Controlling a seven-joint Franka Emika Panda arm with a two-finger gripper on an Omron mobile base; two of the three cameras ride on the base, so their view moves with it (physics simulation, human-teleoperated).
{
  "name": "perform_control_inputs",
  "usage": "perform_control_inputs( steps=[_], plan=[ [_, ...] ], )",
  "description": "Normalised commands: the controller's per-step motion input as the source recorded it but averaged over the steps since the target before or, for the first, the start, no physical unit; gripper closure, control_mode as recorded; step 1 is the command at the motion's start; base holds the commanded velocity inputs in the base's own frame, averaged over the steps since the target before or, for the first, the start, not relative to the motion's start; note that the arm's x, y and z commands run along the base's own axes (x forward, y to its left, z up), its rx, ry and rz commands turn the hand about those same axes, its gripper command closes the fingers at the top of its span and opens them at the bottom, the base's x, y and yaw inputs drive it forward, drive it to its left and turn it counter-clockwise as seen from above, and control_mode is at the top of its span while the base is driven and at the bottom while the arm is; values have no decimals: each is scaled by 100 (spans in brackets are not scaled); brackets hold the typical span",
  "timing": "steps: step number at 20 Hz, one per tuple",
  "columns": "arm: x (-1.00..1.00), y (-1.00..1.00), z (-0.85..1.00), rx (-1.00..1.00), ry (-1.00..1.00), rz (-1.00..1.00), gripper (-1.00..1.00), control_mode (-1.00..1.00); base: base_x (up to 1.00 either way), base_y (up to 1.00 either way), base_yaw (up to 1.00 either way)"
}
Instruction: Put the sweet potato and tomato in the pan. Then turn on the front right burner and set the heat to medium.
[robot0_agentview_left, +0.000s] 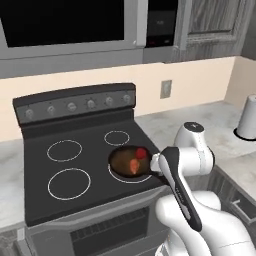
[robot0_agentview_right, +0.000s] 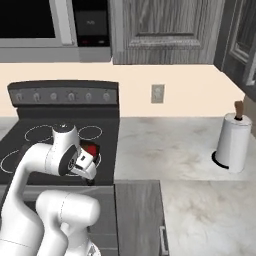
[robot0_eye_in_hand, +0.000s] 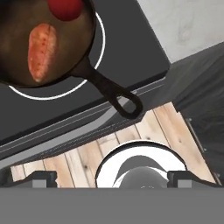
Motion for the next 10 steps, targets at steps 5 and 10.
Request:
perform_control_inputs(
  steps=[5, 10],
  plan=[
    [0, 0, 0, 0, 0, 0, -100, 100, 12, -22, 27],
    [0, 0, 0, 0, 0, 0, -100, 100, 17, -16, 25]
  ],
)
